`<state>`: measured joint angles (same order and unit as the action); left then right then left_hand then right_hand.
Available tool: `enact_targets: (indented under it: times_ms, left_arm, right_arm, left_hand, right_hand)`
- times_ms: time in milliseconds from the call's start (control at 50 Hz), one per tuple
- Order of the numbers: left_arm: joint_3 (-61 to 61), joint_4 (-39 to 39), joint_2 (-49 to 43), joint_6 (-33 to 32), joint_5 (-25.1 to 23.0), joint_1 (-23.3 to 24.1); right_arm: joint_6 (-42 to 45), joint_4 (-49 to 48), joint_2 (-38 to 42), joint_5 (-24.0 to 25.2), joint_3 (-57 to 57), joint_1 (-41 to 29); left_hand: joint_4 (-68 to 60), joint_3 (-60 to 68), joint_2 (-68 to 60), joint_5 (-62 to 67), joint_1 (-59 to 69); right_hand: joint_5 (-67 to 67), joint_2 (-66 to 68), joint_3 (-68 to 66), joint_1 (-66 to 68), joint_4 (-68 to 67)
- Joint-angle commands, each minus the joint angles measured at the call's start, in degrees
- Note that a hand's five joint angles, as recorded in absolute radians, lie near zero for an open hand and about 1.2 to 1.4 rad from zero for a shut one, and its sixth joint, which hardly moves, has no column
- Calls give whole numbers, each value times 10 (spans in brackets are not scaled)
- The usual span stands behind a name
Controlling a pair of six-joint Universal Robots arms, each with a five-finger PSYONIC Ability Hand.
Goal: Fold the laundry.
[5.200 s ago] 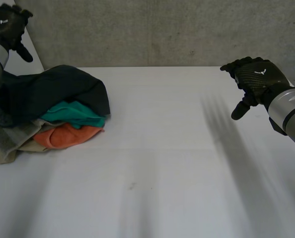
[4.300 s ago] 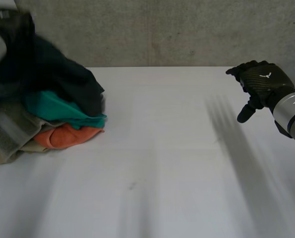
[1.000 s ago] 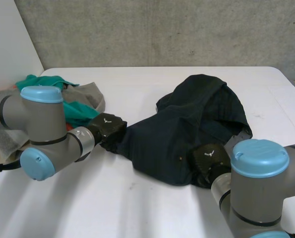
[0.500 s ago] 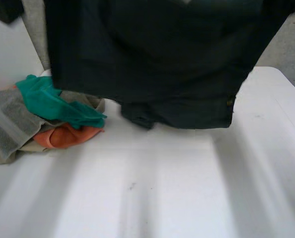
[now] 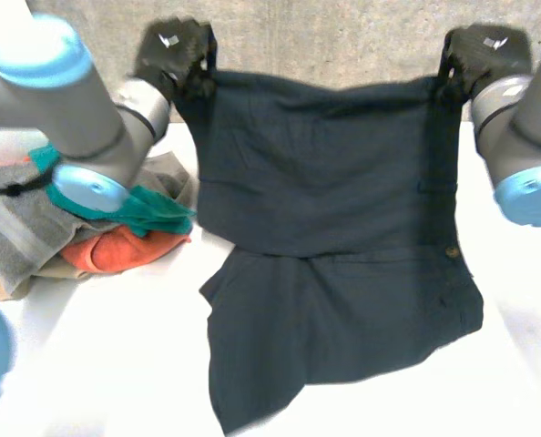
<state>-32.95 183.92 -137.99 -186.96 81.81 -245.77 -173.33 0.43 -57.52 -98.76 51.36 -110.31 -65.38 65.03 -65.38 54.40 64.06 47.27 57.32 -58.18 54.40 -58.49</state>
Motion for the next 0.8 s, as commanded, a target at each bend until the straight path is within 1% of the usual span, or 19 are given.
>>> enact_targets:
  times_ms: [20, 100, 140, 220, 240, 300, 320, 380, 420, 460, 520, 540, 600, 620, 660, 680, 740, 760, 800]
  left_arm:
    - [97, 48, -107, -2, 12, -4]
    - [123, 0, -99, -7, 36, -3]
    - [115, -13, -79, -10, 41, -2]
    - [46, -34, -9, -29, 56, 4]
    - [-4, -40, 29, -42, 56, 7]
    - [-97, -45, 95, -66, 57, 17]
    - [-166, -45, 138, -81, 56, 26]
    - [-264, -43, 201, -109, 53, 42]
    - [-358, -42, 256, -132, 49, 60]
    - [-446, -44, 302, -147, 48, 82]
    - [-551, -42, 349, -157, 51, 114]
    - [-575, -42, 358, -156, 51, 122]
    - [-660, -42, 378, -154, 50, 148]
    - [-678, -42, 381, -153, 51, 154]
    - [-708, -42, 381, -152, 49, 164]
    - [-732, -41, 380, -151, 48, 172]
    - [-757, -38, 370, -143, 49, 187]
    - [-766, -31, 357, -136, 50, 198]
    - [-767, -19, 338, -129, 53, 206]
  right_arm:
    - [51, -213, 112, -13, -9, -8]
    - [129, -224, 109, -15, -9, -15]
    - [141, -214, 93, -14, 0, -13]
    - [143, -154, 29, 2, 36, -4]
    - [143, -111, 2, 20, 51, 2]
    - [147, -29, -32, 54, 74, 10]
    - [149, 25, -51, 79, 90, 17]
    - [157, 102, -76, 115, 116, 27]
    - [178, 164, -94, 142, 146, 40]
    - [204, 215, -113, 167, 183, 55]
    - [233, 251, -127, 187, 226, 70]
    - [253, 265, -135, 203, 257, 82]
    - [288, 271, -145, 232, 306, 99]
    - [314, 269, -152, 256, 340, 116]
    - [338, 264, -159, 280, 375, 132]
    - [365, 254, -161, 309, 405, 148]
    - [398, 231, -164, 354, 442, 174]
    - [413, 213, -163, 382, 464, 187]
    - [420, 196, -162, 402, 479, 199]
  left_hand:
    - [554, -550, 554, -544, -541]
    - [554, -550, 554, -544, -541]
    - [554, -550, 554, -544, -541]
    - [554, -550, 554, -544, -541]
    - [554, -550, 554, -544, -541]
    - [554, -550, 554, -544, -541]
    - [554, -550, 554, -544, -541]
    - [554, -550, 554, -544, -541]
    - [554, -550, 554, -544, -541]
    - [554, -550, 554, -544, -541]
    - [554, -550, 554, -544, -541]
    - [532, -528, 532, -522, -519]
    - [424, -421, 424, -414, -411]
    - [407, -404, 407, -397, -394]
    - [359, -355, 359, -349, -345]
    - [315, -311, 315, -305, -302]
    - [304, -301, 304, -295, -291]
    - [309, -306, 309, -300, -296]
    - [310, -306, 309, -300, -296]
  right_hand:
    - [-473, -473, 482, -444, 485]
    - [-473, -473, 482, -444, 485]
    - [-473, -473, 482, -444, 485]
    - [-473, -473, 482, -444, 485]
    - [-473, -473, 482, -444, 485]
    - [-473, -473, 482, -444, 485]
    - [-473, -473, 482, -444, 485]
    - [-473, -473, 482, -444, 485]
    - [-473, -473, 482, -444, 485]
    - [-414, -415, 423, -386, 426]
    - [-348, -349, 358, -320, 361]
    - [-318, -319, 327, -290, 330]
    - [-273, -273, 282, -244, 285]
    - [-214, -215, 223, -186, 226]
    - [-184, -184, 193, -155, 196]
    - [-177, -177, 186, -148, 189]
    - [-177, -177, 186, -148, 189]
    - [-178, -179, 187, -150, 191]
    - [-188, -189, 197, -160, 201]
